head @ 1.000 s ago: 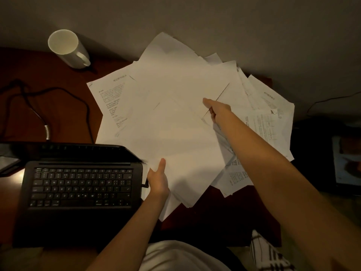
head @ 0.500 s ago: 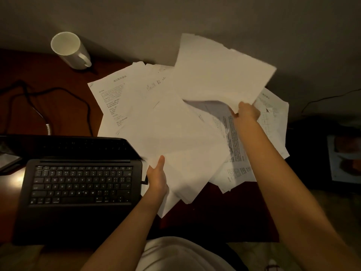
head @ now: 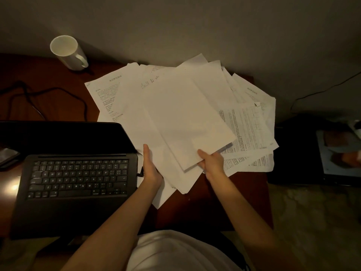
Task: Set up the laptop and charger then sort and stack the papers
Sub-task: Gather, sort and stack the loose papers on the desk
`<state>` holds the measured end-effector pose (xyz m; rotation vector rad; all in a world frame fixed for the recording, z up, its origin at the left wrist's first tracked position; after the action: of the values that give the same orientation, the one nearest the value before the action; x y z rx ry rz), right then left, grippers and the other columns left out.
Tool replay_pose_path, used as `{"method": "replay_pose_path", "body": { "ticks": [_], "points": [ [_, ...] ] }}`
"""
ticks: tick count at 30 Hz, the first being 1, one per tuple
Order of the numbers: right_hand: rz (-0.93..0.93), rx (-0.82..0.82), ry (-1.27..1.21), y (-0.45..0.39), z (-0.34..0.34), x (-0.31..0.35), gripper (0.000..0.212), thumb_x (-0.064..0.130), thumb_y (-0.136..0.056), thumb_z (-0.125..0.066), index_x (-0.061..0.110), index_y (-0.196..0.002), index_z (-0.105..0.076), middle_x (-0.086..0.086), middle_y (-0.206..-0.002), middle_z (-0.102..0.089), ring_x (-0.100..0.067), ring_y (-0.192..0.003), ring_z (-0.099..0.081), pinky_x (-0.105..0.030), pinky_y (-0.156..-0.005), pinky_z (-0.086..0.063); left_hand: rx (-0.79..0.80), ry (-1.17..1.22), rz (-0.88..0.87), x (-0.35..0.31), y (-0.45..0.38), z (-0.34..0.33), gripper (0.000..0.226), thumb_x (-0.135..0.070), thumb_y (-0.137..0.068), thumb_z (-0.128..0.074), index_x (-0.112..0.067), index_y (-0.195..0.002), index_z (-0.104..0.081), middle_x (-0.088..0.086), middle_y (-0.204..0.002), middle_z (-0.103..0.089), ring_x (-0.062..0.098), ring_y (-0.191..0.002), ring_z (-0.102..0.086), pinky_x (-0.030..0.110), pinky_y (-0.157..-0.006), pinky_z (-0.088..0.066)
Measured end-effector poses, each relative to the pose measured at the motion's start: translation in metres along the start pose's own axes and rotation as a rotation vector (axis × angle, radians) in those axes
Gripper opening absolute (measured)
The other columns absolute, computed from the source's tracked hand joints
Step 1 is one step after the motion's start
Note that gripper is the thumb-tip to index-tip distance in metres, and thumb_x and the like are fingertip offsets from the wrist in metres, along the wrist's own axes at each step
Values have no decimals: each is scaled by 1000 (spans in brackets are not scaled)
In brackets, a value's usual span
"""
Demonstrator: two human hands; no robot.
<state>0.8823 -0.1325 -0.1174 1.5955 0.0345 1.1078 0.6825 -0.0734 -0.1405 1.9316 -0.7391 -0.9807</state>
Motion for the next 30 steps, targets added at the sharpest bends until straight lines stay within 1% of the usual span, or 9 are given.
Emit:
{"method": "replay_pose_path", "body": {
  "ticks": [2,6,10,14,16,19,24,27,30],
  "points": [
    [9,50,54,5,-3,-10,24,2,-82,-69,6,-106,-63,-10,-109,-66,-26,-99,-63,-44,-88,-54,26,-27,7,1,-3,0,108,-74,-50,-77,-27,-142,-44,1,-137,-55,25,-120,-56,48,-106,-40],
    [11,186,285,21,-7,-26,39,-1,-86,-64,0,-124,-54,-15,-117,-63,-28,-101,-62,-41,-80,-56,17,-99,-38,-6,6,-7,55,-40,-85,-68,-16,-133,-54,3,-128,-60,22,-114,-59,42,-99,-46],
    [-50,199,459,16,3,-22,35,19,-92,-59,0,-121,-53,-18,-106,-65,-23,-67,-66,-27,-51,-56,-146,-190,-152,-12,4,4,42,-11,-92,-62,-11,-132,-51,6,-127,-58,25,-112,-57,41,-97,-46],
    [280,-217,835,-8,32,58,42,24,-90,-56,4,-125,-44,-13,-118,-58,-27,-96,-62,-34,-77,-54,-189,-232,-202,-11,6,8,41,-8,-92,-60,-8,-132,-51,9,-128,-58,27,-115,-56,40,-97,-46],
    [420,-264,899,-21,23,93,43,16,-89,-56,5,-128,-44,-12,-125,-53,-27,-108,-55,-37,-84,-51,-204,-224,-193,-10,3,11,42,-8,-91,-62,-9,-133,-52,9,-128,-59,26,-112,-58,43,-98,-47],
    [435,-181,955,-47,3,117,46,13,-88,-56,5,-132,-46,-12,-131,-50,-26,-116,-51,-34,-89,-47,-179,-210,-158,-8,-1,13,43,-8,-91,-62,-10,-132,-50,10,-127,-60,29,-113,-58,48,-99,-46],
    [385,-96,885,-65,-16,123,17,24,-88,-60,10,-97,-60,-13,-104,-66,-26,-91,-60,-30,-73,-47,-175,-221,-156,-10,0,12,44,-7,-92,-61,-10,-135,-48,8,-128,-59,27,-113,-58,45,-99,-46],
    [346,19,998,-69,-26,117,35,33,-92,-54,12,-65,-49,-7,-67,-55,-24,-69,-53,-27,-55,-36,-176,-205,-151,-10,2,10,43,-7,-93,-60,-11,-134,-49,6,-125,-59,24,-106,-58,41,-94,-48],
    [398,53,1046,-69,-30,123,45,27,-96,-50,17,-55,-35,1,-57,-39,-14,-55,-38,-28,-53,-26,-157,-214,-169,-11,3,7,44,-6,-93,-58,-10,-136,-48,5,-124,-58,21,-107,-56,36,-91,-47]
  ]
}}
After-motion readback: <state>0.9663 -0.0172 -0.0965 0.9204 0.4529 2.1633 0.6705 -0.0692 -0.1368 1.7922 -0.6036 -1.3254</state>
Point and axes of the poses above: each hand's wrist, its own y-axis away from the middle knuckle, its own z-axis out of the back of the hand, x = y × z, the point moved 9 cm from there along -y, towards the middle knuckle
